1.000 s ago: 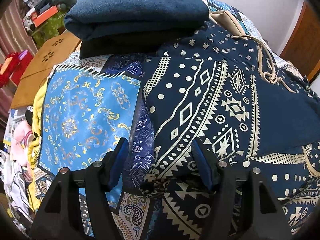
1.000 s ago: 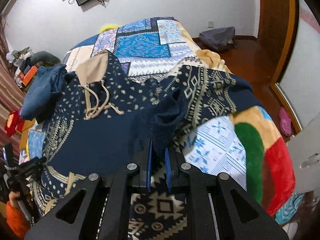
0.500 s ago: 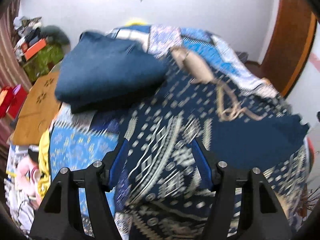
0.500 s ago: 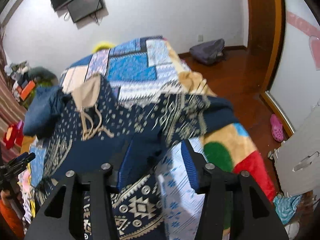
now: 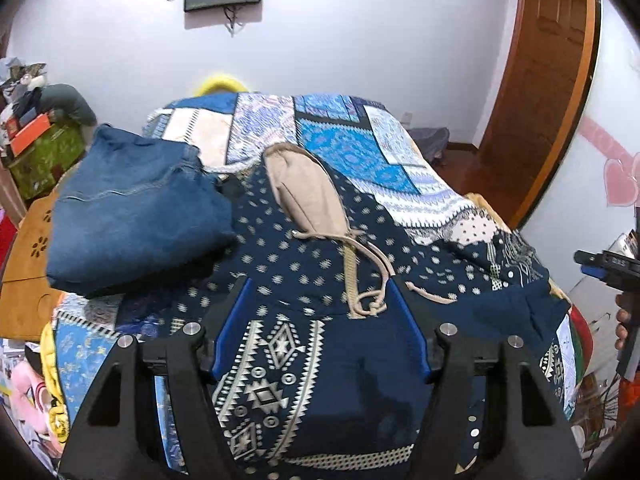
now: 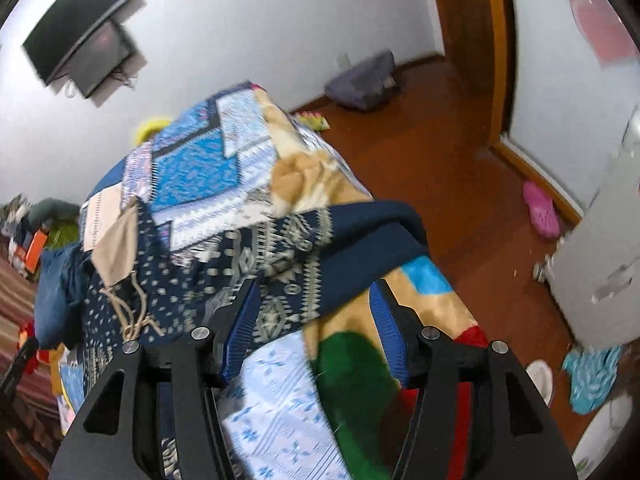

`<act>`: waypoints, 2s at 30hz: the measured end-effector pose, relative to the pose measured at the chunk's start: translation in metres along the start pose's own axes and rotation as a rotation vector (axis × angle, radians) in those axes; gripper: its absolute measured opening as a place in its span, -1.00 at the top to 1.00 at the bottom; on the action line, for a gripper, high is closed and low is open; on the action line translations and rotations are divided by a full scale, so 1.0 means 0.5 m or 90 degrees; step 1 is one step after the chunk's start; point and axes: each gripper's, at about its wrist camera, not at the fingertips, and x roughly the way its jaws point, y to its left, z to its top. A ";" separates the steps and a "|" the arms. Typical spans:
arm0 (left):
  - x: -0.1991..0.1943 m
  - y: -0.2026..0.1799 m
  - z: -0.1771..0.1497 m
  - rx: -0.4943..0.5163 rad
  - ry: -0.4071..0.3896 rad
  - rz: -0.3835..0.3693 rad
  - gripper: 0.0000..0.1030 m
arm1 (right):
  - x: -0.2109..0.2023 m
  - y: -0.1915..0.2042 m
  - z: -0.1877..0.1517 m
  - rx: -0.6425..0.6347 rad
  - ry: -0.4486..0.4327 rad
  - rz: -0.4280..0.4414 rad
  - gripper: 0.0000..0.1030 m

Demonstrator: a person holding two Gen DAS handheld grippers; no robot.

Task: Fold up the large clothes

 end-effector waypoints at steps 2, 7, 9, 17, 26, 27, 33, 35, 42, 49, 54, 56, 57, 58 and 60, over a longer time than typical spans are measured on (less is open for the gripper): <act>0.022 -0.009 -0.006 0.002 0.014 -0.003 -0.29 | 0.035 -0.023 0.001 0.028 0.026 0.007 -0.03; 0.059 -0.014 -0.030 0.006 0.048 -0.005 -0.29 | 0.121 -0.078 0.005 0.112 0.093 0.038 -0.03; 0.072 -0.013 -0.038 0.005 0.059 -0.002 -0.29 | 0.151 -0.095 0.006 0.145 0.113 0.043 -0.03; 0.098 0.005 -0.060 -0.023 0.091 -0.005 -0.29 | 0.205 -0.126 0.022 0.215 0.088 0.040 -0.01; 0.077 0.015 -0.072 -0.015 0.084 0.010 -0.29 | 0.163 -0.131 0.026 0.237 0.048 0.014 0.88; 0.071 0.017 -0.072 -0.013 0.081 0.013 -0.29 | 0.148 -0.130 0.029 0.238 0.041 0.024 0.89; 0.049 0.027 -0.072 -0.015 0.067 0.016 -0.29 | 0.013 -0.049 0.068 0.137 -0.055 0.033 0.91; 0.043 0.027 -0.073 -0.019 0.065 0.013 -0.29 | -0.034 -0.011 0.078 0.093 -0.087 0.046 0.91; 0.014 0.026 -0.075 -0.018 0.047 0.005 -0.29 | -0.114 0.121 0.087 -0.024 -0.137 0.125 0.91; -0.004 0.036 -0.089 -0.014 0.041 0.012 -0.29 | -0.088 0.239 0.017 -0.136 -0.081 0.191 0.91; -0.006 0.049 -0.104 -0.023 0.050 0.011 -0.29 | -0.017 0.291 -0.049 -0.177 0.003 0.209 0.91; -0.005 0.053 -0.111 -0.024 0.052 0.013 -0.29 | 0.010 0.303 -0.080 -0.191 0.035 0.199 0.91; -0.005 0.055 -0.112 -0.025 0.054 0.014 -0.29 | 0.017 0.307 -0.090 -0.195 0.048 0.195 0.91; -0.003 0.057 -0.116 -0.027 0.057 0.015 -0.29 | 0.035 0.309 -0.107 -0.197 0.067 0.189 0.91; 0.000 0.060 -0.123 -0.029 0.062 0.016 -0.29 | 0.050 0.308 -0.129 -0.189 0.083 0.174 0.90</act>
